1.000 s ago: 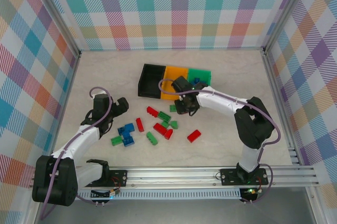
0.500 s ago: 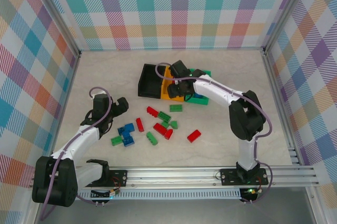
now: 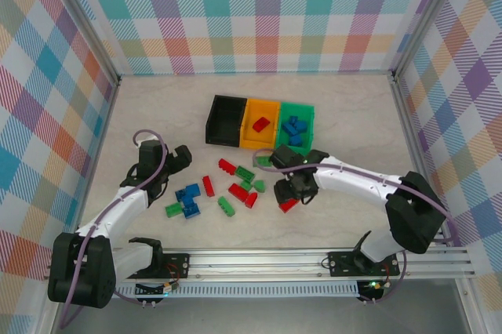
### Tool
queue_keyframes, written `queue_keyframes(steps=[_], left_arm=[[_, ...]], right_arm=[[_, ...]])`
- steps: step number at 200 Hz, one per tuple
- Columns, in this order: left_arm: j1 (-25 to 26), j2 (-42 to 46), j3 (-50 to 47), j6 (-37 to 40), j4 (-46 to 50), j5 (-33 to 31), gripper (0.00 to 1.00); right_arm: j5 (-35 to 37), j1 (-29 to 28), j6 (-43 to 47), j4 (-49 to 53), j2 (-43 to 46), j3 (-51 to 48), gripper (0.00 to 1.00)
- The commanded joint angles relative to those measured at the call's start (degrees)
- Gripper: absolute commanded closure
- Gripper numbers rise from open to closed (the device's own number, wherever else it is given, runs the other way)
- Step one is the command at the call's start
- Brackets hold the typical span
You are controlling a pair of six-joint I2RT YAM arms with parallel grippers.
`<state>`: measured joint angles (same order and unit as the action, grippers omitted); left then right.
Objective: Sort the legos into containers by color
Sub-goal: Pick up the lego from the bottom-center of the table.
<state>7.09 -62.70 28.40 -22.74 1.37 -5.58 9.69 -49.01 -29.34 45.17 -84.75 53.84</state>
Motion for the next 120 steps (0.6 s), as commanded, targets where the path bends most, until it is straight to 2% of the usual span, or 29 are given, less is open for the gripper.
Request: queue_keyframes(steps=[1, 35, 82, 120], left_arm=[[0.11, -0.17, 0.17, -0.15, -1.27, 0.61, 0.00], [0.14, -0.08, 0.38, -0.13, -0.93, 0.29, 0.00], [0.20, 0.00, 0.35, -0.07, -0.77, 0.24, 0.00], [0.13, 0.44, 0.34, -0.02, -0.52, -0.05, 0.00]], right_arm=[[-4.37, -0.74, -5.96, 0.11, 1.71, -3.29, 0.30], [-9.16, -1.08, -8.27, -5.31, -0.01, -4.78, 0.26], [-6.47, -1.15, -4.68, -7.42, -9.16, 1.81, 0.24], [-1.20, -1.46, -1.30, -5.95, -13.59, 6.26, 0.25]])
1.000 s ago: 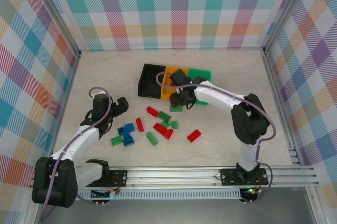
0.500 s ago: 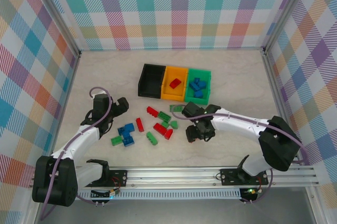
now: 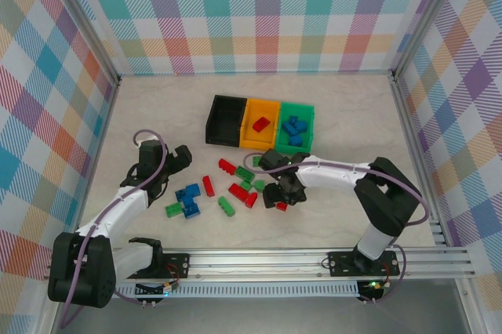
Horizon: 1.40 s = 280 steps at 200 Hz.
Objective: Sort the legos into containers by color
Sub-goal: Pick up the lego from the bottom-center of the table, then place the lego in the container, then pick up the lego from the center of the table.
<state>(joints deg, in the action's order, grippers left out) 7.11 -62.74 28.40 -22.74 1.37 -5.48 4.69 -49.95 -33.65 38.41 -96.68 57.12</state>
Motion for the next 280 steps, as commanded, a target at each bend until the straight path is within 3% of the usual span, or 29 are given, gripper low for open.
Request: queue_keyframes(steps=[1, 17, 47, 70, 114, 158, 168, 183, 199, 280], left_arm=[[0.10, 0.46, 0.38, -0.02, -0.55, -0.11, 0.00], [0.11, 0.50, 0.35, 0.00, -0.57, 0.01, 0.00], [0.11, 0.21, 0.45, 0.03, -0.55, -0.02, 0.00], [0.12, 0.01, 0.44, -0.11, -0.75, 0.18, 0.00], [0.12, -0.28, 0.51, -0.06, -0.82, 0.21, 0.00], [0.15, 0.22, 0.52, 0.19, -0.41, -0.16, 0.00], [0.11, 0.31, 0.51, 0.23, -0.43, -0.15, 0.00], [0.12, 0.23, 0.63, 0.24, -0.35, -0.16, 0.00], [0.09, 0.15, 0.73, 0.24, -0.16, -0.08, 0.00], [0.09, -1.14, 0.95, 0.23, -0.76, 1.18, 0.00]], right_arm=[[3.91, -0.51, 3.03, 0.93, -1.79, 3.08, 0.26], [4.74, -0.52, 4.00, 1.38, -3.09, 4.05, 0.33], [4.46, -0.91, 4.21, 0.92, -3.68, 3.72, 0.65], [3.96, -0.71, 4.72, -0.11, -1.74, 4.06, 0.70], [4.89, 3.82, 10.60, -0.52, -2.36, 16.03, 0.68], [6.33, 9.32, 15.03, -1.79, -11.32, 32.26, 0.66], [4.60, 11.13, 15.52, -2.69, -14.07, 34.92, 0.61], [1.81, 12.42, 15.89, -2.25, -17.02, 38.37, 0.41], [0.39, 11.44, 16.46, -2.94, -17.07, 38.46, 0.34], [-3.27, -0.25, 22.91, -2.90, -21.35, 36.41, 0.34]])
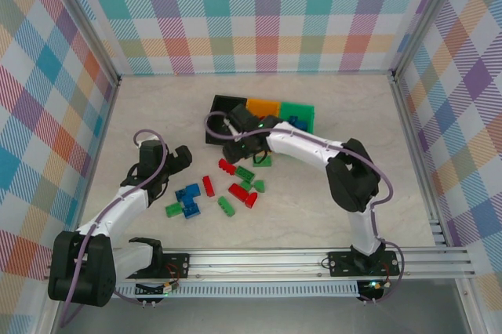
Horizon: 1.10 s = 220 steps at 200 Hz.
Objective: Sort the legos into containers by color
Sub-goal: Pick up the lego from the center of the table, then place the lego in the container.
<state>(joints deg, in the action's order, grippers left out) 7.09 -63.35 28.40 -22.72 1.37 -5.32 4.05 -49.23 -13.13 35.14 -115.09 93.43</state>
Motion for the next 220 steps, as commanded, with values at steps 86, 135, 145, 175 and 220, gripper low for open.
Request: queue_keyframes(steps=[86, 135, 145, 175, 220], left_arm=[[0.13, 0.03, 1.04, 0.41, -0.31, 0.28, 0.00], [0.11, -0.10, 1.04, 0.42, -0.51, 0.67, 0.00], [0.13, -0.10, 1.08, 0.44, -0.49, 0.83, 0.00], [0.19, 0.04, 1.04, 0.53, -0.33, 0.54, 0.00], [0.16, -0.20, 1.04, 0.40, -0.58, 1.02, 0.00]], right_arm=[[-1.82, -3.16, 3.92, 3.43, -14.16, 8.89, 0.59], [2.10, -1.93, 3.95, 2.56, -8.09, 7.79, 0.73], [3.14, -0.66, 3.56, 3.59, -7.11, 8.66, 0.73], [6.40, 4.00, 1.63, 2.33, -2.75, 7.31, 0.72], [4.56, 9.52, -1.66, 3.30, -3.78, 7.36, 0.38]])
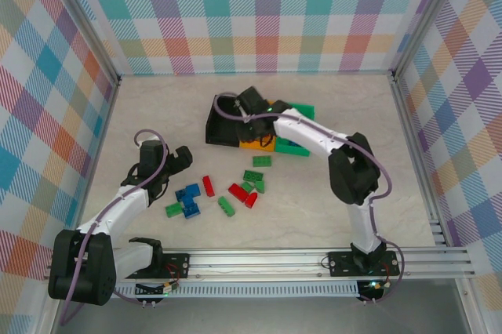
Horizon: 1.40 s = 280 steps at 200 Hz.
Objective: Sort the legos into containers by color
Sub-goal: Place the lego in the container, then turn over the lego at the center of the table.
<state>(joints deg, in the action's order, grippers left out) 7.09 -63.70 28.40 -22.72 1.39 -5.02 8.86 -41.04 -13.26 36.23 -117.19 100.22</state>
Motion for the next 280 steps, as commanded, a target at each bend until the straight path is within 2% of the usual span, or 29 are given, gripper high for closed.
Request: queue_keyframes(steps=[1, 38, 76, 104, 163, 187, 198, 218, 247, 266, 280], left_arm=[[0.14, 0.11, 1.08, 0.40, -0.64, 0.67, 0.00], [0.15, -0.23, 1.06, 0.47, -0.77, 0.77, 0.00], [0.14, -0.72, 1.19, 0.47, -0.92, 1.05, 0.00], [0.15, -0.19, 1.58, 0.83, 0.14, 0.07, 0.00], [0.12, -0.11, 1.41, 0.66, -0.07, 0.50, 0.00], [0.14, -0.15, 1.38, 0.65, -0.14, 0.52, 0.00], [0.12, -0.13, 1.39, 0.60, -0.19, 0.72, 0.00], [0.14, -0.10, 1.41, 0.67, -0.15, 0.71, 0.00], [0.11, -0.08, 1.50, 0.66, -0.08, 0.75, 0.00], [0.12, -0.19, 1.48, 0.68, -0.13, 0.96, 0.00], [0.15, -0.19, 1.41, 0.67, -0.16, 0.91, 0.00]], right_arm=[[-0.29, 1.27, -1.52, 2.24, -1.75, 0.53, 0.37], [-6.37, -2.73, -0.86, -1.33, -0.85, -4.00, 0.36], [-10.40, -10.46, 0.36, -0.65, -0.68, -4.44, 0.36], [-13.55, -14.05, -1.58, -0.56, -2.33, -3.93, 0.36], [-14.41, -19.44, -4.48, -0.14, -9.67, 0.93, 0.38], [-13.87, -19.62, -4.83, 0.49, -11.40, 2.24, 0.41], [-13.43, -19.69, -5.39, 1.23, -12.06, 2.68, 0.53], [-12.88, -19.65, -5.64, 1.57, -12.10, 2.36, 0.65], [-9.53, -18.58, -4.96, 1.57, -8.99, 0.54, 0.73], [-10.20, -16.01, -5.31, 1.11, -6.29, -0.69, 0.73], [-12.66, -14.53, -5.94, 0.97, -5.22, -0.79, 0.60]])
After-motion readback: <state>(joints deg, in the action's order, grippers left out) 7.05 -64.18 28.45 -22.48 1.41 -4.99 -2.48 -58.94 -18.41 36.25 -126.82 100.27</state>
